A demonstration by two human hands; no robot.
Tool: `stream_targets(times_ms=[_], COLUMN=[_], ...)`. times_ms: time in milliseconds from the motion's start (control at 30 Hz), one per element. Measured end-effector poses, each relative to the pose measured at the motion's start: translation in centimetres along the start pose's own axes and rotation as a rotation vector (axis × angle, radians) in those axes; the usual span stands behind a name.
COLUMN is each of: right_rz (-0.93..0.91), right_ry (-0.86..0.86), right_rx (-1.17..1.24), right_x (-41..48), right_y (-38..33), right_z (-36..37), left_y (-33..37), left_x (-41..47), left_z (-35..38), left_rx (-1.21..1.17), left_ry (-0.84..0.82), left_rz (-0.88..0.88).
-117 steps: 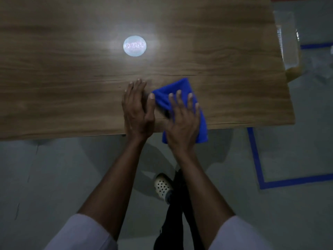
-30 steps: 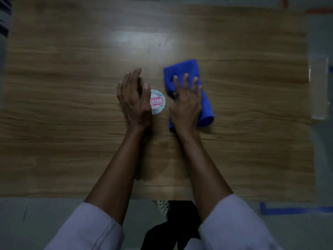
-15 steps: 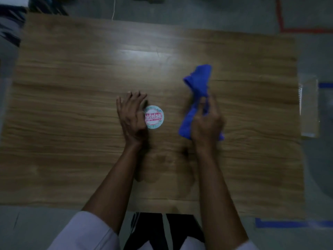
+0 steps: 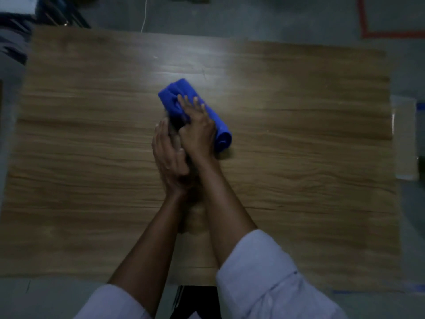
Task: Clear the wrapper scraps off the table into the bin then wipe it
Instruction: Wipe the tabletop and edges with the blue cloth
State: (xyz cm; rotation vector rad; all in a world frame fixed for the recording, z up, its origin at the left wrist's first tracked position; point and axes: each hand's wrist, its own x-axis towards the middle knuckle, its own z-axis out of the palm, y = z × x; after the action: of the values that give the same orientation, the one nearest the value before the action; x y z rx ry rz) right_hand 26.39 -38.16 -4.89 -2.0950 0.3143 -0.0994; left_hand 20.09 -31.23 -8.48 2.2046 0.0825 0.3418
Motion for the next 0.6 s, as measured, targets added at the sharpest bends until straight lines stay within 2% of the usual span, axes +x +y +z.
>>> stream_targets(times_ms=[133,167,233,333,400,467,500,600], right_rz=[0.357,0.401,0.391,0.314,0.292,0.307,0.271,0.141], right_ry=[-0.039,0.009,0.178,0.447,0.387,0.263,0.271,0.311], right_rx=[0.620,0.662,0.483,0.053,-0.204,-0.467,-0.543,-0.542], right_x=[0.6,0.4,-0.5,-1.2,-0.4,1.3,2.2,4.5], right_y=[-1.4,-0.8,0.8,5.8,9.5,11.9,12.2,10.3], right_z=[-1.7,-3.1,-7.3,-15.1,-17.8,-16.5,-14.9,-10.2], left_y=[0.3,0.4,0.7,1.0,1.4,1.4,1.4,1.2], left_x=[-0.1,-0.1,0.5,2.2,4.0,6.0,6.9,9.1], left_z=[-0.1,-0.1,-0.1,0.9,2.2,3.7,4.1,4.9], left_rx=[-0.114,-0.187,-0.188,0.236,0.332,0.341,0.336,0.266], left_ry=[0.032,0.040,0.049,0.023,-0.019,-0.054,-0.074,-0.140], left_rz=[-0.088,-0.132,-0.157,0.031,0.109,0.153,0.177,0.194])
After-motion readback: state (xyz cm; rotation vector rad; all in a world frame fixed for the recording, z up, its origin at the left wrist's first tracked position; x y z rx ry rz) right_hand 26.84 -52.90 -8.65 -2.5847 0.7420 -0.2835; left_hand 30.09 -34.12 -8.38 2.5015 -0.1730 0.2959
